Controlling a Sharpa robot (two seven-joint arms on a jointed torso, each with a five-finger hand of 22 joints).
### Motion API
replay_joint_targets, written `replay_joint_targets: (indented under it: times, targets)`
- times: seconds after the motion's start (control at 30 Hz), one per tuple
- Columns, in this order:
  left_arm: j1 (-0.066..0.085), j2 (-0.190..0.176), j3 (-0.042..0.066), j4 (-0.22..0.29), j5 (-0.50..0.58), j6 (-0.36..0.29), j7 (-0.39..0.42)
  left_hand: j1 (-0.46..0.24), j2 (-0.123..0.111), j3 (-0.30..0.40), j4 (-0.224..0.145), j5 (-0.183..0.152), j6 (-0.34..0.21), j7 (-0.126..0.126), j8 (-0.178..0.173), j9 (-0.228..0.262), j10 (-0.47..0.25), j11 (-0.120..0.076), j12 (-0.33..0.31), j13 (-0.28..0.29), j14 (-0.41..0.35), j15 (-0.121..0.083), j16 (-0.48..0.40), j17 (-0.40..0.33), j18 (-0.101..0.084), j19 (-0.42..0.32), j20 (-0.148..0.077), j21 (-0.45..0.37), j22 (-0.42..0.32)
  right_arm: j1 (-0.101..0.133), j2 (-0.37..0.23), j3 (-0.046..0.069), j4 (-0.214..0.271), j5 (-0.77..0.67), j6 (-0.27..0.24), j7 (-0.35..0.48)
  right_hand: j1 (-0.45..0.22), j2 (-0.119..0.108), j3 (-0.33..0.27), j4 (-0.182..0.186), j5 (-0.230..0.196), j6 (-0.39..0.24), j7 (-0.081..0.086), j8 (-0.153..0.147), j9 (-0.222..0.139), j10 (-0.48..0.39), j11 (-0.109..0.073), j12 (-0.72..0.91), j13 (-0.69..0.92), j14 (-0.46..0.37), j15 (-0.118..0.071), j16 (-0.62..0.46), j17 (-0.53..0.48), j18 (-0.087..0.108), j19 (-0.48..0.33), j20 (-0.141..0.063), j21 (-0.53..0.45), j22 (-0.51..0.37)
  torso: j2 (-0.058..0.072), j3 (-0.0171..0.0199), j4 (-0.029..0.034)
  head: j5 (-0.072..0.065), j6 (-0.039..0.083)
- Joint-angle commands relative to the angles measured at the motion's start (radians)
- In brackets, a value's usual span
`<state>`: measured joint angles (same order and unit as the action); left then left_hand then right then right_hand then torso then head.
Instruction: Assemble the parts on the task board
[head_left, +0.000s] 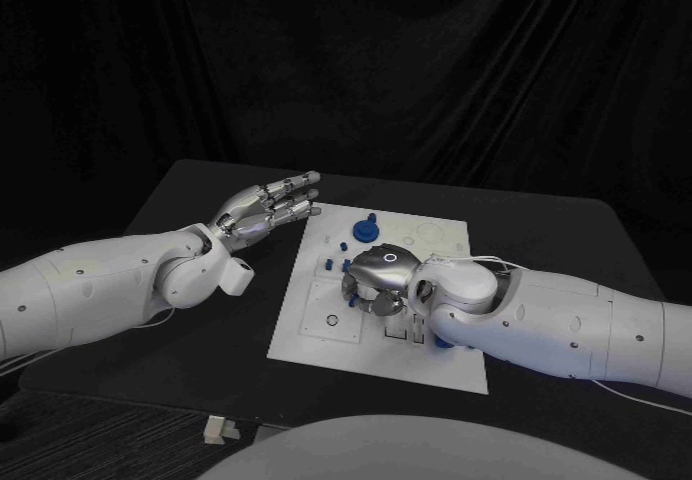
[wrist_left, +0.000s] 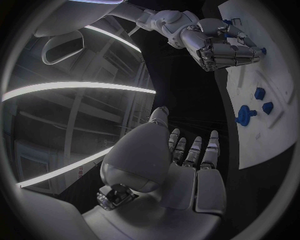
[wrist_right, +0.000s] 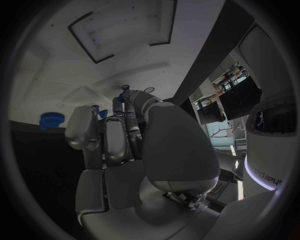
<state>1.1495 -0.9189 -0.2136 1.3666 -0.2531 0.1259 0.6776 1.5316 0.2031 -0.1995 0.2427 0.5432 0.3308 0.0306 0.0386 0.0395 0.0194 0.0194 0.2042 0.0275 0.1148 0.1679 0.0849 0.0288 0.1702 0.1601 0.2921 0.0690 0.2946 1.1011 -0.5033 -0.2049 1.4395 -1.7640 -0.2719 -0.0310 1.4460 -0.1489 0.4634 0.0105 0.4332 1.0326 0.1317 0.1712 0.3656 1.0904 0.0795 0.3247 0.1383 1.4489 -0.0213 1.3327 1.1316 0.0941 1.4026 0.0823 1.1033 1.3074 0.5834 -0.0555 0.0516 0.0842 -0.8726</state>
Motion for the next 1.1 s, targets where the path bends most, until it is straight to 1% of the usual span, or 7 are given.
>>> replay_joint_targets:
  times: [0.03, 0.67, 0.97, 1.1]
  targets:
    - [-0.002, 0.002, 0.001, 0.000, 0.005, 0.016, 0.037, 0.001, 0.006, 0.005, -0.001, -0.004, -0.002, 0.006, 0.003, 0.000, -0.003, 0.008, -0.006, 0.000, 0.004, 0.006, 0.004, 0.001, -0.001, 0.008, 0.002, 0.007, -0.001, -0.006, -0.001, -0.002, 0.002, -0.003, 0.014, -0.021, 0.012, 0.002, 0.001, -0.007, 0.003, -0.006, 0.003, -0.005, -0.001, 0.018, -0.011, 0.004, 0.001, 0.001, 0.009, 0.004, -0.001, -0.003, -0.004, 0.006, -0.005, 0.144, 0.000, 0.0001, 0.0002, 0.000, 0.000]
    - [-0.007, 0.006, 0.001, -0.007, 0.005, 0.022, 0.028, 0.001, 0.007, 0.007, -0.001, -0.005, -0.004, 0.006, 0.002, 0.000, -0.003, 0.009, -0.008, 0.000, 0.004, 0.007, 0.004, 0.001, -0.001, 0.009, 0.002, 0.007, -0.001, -0.006, -0.014, -0.002, 0.019, -0.003, -0.030, -0.009, 0.015, 0.002, 0.004, -0.012, 0.006, -0.005, 0.003, -0.007, -0.002, 0.018, -0.010, 0.004, 0.002, 0.001, 0.009, 0.003, -0.001, -0.002, -0.004, 0.006, -0.004, 0.144, 0.000, 0.0001, 0.0000, 0.003, 0.000]
    - [-0.008, 0.006, 0.001, -0.009, 0.005, 0.024, 0.026, 0.001, 0.009, 0.008, -0.001, -0.005, -0.004, 0.007, 0.002, 0.000, -0.004, 0.009, -0.008, 0.000, 0.004, 0.008, 0.004, 0.001, -0.002, 0.010, 0.002, 0.007, -0.002, -0.005, -0.016, -0.002, 0.023, -0.003, -0.025, -0.011, 0.016, 0.002, 0.004, -0.013, 0.007, -0.005, 0.003, -0.007, -0.002, 0.019, -0.010, 0.003, 0.002, 0.001, 0.009, 0.004, 0.000, -0.002, -0.005, 0.006, -0.004, 0.144, -0.001, 0.0001, -0.0004, 0.004, 0.000]
    - [-0.009, 0.006, 0.001, -0.009, 0.005, 0.026, 0.025, 0.001, 0.009, 0.008, -0.001, -0.005, -0.004, 0.007, 0.002, 0.000, -0.004, 0.009, -0.008, 0.000, 0.004, 0.008, 0.004, 0.001, -0.002, 0.010, 0.002, 0.007, -0.002, -0.005, -0.015, -0.002, 0.023, -0.003, -0.016, -0.014, 0.016, 0.003, 0.008, -0.016, 0.017, -0.004, 0.005, -0.011, -0.003, 0.018, -0.009, 0.001, 0.002, 0.001, 0.010, 0.004, -0.001, -0.003, -0.005, 0.006, -0.001, 0.144, -0.001, 0.0001, 0.0000, 0.006, 0.000]
